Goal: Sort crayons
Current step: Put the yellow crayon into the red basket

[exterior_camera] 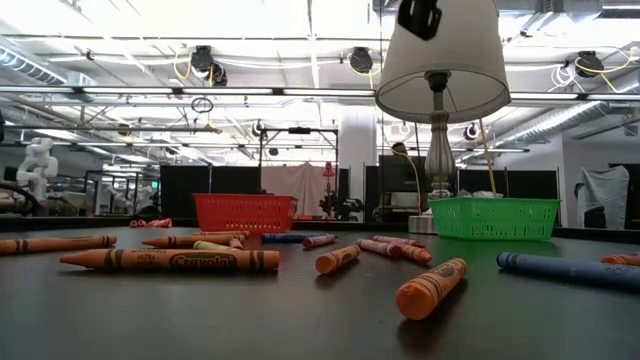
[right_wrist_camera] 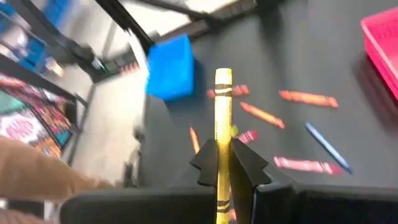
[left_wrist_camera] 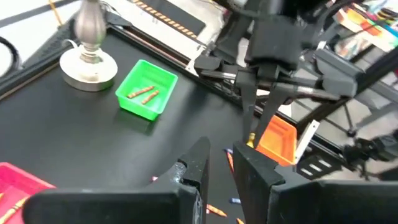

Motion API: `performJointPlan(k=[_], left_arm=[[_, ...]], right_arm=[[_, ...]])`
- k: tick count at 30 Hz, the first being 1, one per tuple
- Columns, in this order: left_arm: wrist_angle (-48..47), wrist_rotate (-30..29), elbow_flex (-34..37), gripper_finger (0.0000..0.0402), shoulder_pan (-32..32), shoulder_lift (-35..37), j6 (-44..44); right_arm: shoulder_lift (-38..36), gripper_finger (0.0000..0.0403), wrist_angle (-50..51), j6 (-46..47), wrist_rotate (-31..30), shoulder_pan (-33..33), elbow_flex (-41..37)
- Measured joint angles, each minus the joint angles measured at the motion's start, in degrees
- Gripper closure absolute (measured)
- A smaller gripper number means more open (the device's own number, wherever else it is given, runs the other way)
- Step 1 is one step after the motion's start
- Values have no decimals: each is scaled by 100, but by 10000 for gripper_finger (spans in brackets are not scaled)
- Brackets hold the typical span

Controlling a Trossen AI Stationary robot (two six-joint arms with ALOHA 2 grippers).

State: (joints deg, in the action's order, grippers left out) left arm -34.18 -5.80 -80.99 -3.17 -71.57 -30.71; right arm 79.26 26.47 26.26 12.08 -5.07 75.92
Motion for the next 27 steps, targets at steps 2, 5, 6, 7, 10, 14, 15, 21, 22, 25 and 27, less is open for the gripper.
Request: performJointPlan(k=[2,5,6,7,10,14,15,21,22,25,27], left_arm=[[26,100,0,331,-20,21,-4],[84,114,0,331,-76,117,1],[118,116,0,331,-90,157,1],[165,116,0,331,-111,213,3],[339,112,0,331,-161,354,60],[618,-8,0,331,-233,493,132],[709,-29,0,331,-259,513,141],[1546,-62,0,317,-406,529,277],[1694,-83,0,311,-430,529,327],[1943,-254,0,289,-491,524,477],[1940,-376,0,272,-524,520,556]], right_arm=[[-2,403,-351,111,-16,-95,0],[-30,403,-780,207,-23,-184,0],[-41,403,-912,223,-27,-198,0],[-46,403,-1060,232,-33,-207,4],[-42,403,-1472,265,-126,-218,9],[-39,403,-2220,259,-193,-218,9],[-42,403,-2418,218,-247,-218,9],[-42,403,-3333,-226,-509,-208,9],[-42,403,-3414,-320,-558,-207,9],[-42,403,-3489,-743,-671,-207,9],[-42,403,-3499,-1141,-678,-207,9]])
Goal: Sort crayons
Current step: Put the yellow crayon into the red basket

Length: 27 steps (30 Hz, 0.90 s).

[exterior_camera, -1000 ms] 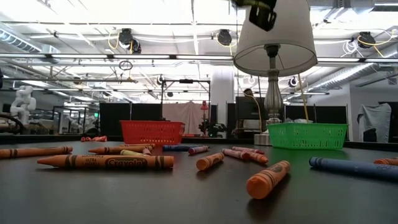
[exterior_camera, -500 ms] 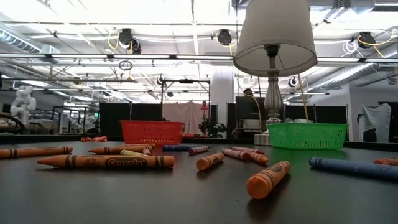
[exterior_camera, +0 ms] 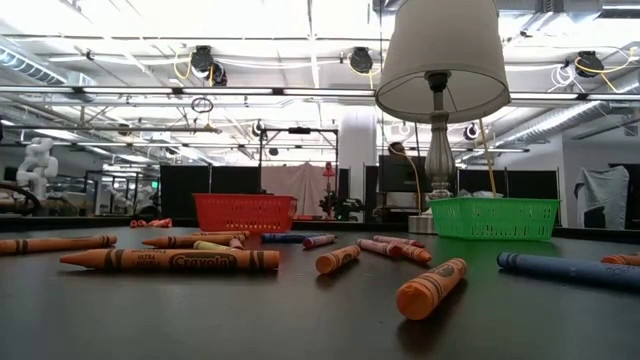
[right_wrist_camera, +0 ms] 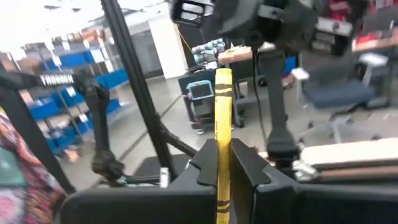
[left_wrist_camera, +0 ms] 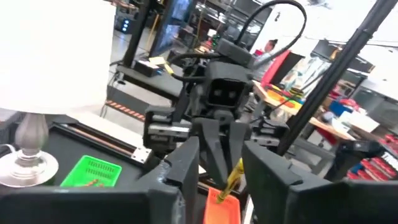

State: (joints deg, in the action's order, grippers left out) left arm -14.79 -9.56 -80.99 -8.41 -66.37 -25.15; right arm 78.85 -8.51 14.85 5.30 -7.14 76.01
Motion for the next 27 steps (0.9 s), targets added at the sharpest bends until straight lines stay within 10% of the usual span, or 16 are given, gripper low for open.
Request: performJointPlan(k=[11,27], left_arm=[[-17,-40,0,226,-189,-4,37],[-104,-135,0,226,-209,-4,216]], right_arm=[[0,403,-114,-1288,39,2,0],[0,403,-796,267,27,81,0]])
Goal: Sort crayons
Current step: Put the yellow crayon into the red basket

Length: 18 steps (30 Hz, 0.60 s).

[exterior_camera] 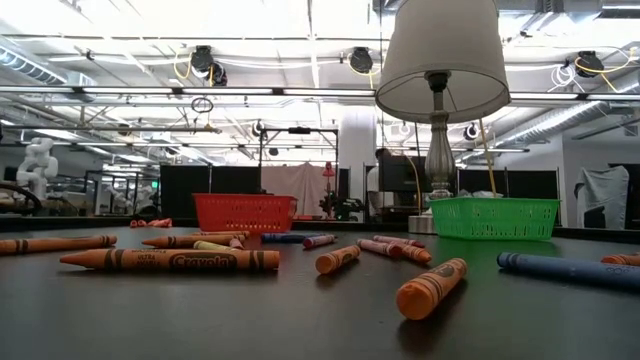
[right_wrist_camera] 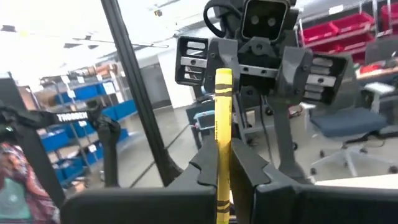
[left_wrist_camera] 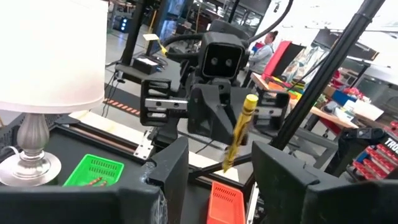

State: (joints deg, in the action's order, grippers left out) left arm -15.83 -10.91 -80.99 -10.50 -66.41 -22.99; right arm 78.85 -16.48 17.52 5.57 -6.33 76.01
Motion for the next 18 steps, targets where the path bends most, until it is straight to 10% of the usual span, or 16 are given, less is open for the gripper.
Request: performJointPlan(k=[18], left_arm=[[-23,-7,0,226,-3,72,133]], right_arm=[[0,403,18,705,15,28,-2]])
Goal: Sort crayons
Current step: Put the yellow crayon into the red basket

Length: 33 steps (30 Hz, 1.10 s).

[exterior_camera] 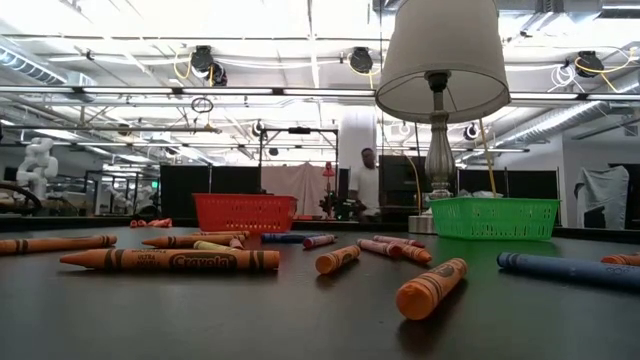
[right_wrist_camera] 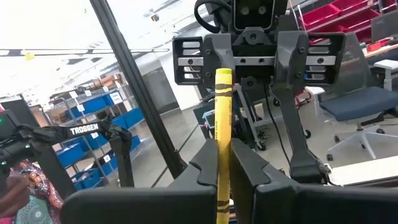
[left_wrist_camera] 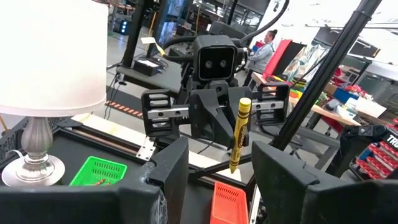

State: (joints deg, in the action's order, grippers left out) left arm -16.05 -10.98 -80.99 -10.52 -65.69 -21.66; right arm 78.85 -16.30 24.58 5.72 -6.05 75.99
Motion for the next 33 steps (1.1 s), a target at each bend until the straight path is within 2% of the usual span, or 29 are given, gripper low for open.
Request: performJointPlan(k=[15,24,33], left_arm=[[-86,-34,-2,226,0,29,-43],[554,-171,-2,224,-177,-280,-43],[818,-461,-2,184,-359,-457,164]], right_arm=[[0,403,32,-1590,0,21,0],[0,403,66,-1650,-11,83,0],[0,403,72,-1633,0,83,0]])
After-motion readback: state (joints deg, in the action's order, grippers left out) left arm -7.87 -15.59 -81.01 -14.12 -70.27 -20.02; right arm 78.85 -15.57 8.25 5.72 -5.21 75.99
